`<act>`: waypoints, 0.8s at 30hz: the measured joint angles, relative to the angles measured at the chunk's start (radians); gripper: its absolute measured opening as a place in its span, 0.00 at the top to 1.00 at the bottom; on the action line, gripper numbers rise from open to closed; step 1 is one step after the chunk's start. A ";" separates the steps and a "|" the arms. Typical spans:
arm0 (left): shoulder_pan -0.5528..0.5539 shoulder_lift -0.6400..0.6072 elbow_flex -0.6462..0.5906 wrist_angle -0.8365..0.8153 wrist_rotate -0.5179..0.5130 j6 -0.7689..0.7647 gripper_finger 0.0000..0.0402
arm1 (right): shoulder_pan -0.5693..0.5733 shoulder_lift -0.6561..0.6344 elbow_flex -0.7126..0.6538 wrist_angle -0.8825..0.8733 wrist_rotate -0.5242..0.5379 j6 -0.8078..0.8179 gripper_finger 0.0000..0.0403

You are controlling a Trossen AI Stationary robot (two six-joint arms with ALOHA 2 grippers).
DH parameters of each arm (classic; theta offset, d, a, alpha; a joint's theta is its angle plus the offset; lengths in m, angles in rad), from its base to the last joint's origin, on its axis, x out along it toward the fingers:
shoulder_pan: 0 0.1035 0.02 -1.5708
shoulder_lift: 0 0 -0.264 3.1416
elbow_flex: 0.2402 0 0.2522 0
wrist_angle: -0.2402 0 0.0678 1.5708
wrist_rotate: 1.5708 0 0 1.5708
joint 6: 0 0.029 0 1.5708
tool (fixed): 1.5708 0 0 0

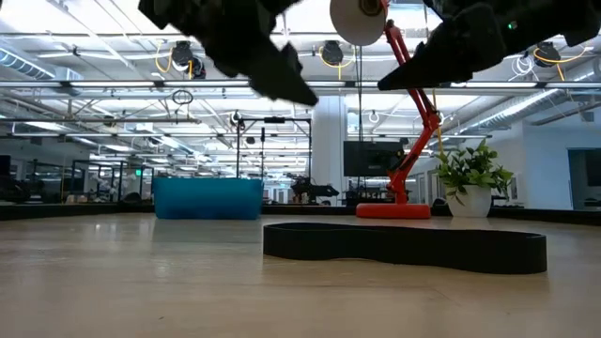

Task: Pick and place rubber bands into bin
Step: Put the black rubber band into the blue container

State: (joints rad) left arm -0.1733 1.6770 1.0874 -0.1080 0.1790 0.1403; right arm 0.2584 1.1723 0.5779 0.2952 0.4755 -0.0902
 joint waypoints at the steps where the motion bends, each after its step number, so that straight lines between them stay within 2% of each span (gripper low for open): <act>1: -0.006 0.014 0.000 0.005 0.000 -0.017 0.58 | 0.000 -0.001 -0.002 0.001 0.000 0.000 0.56; 8: -0.033 0.136 0.001 0.111 0.009 -0.077 0.58 | 0.000 0.000 -0.009 0.002 0.000 -0.002 0.57; 16: -0.055 0.237 0.000 0.113 0.009 -0.128 0.58 | -0.014 0.000 -0.009 0.007 0.000 -0.027 0.56; 24: -0.072 0.287 0.001 0.110 -0.026 -0.150 0.58 | -0.015 0.000 -0.009 0.005 0.000 -0.027 0.57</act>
State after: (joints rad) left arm -0.2452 1.9636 1.0884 0.0016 0.1533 -0.0098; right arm 0.2432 1.1725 0.5694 0.3004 0.4753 -0.1169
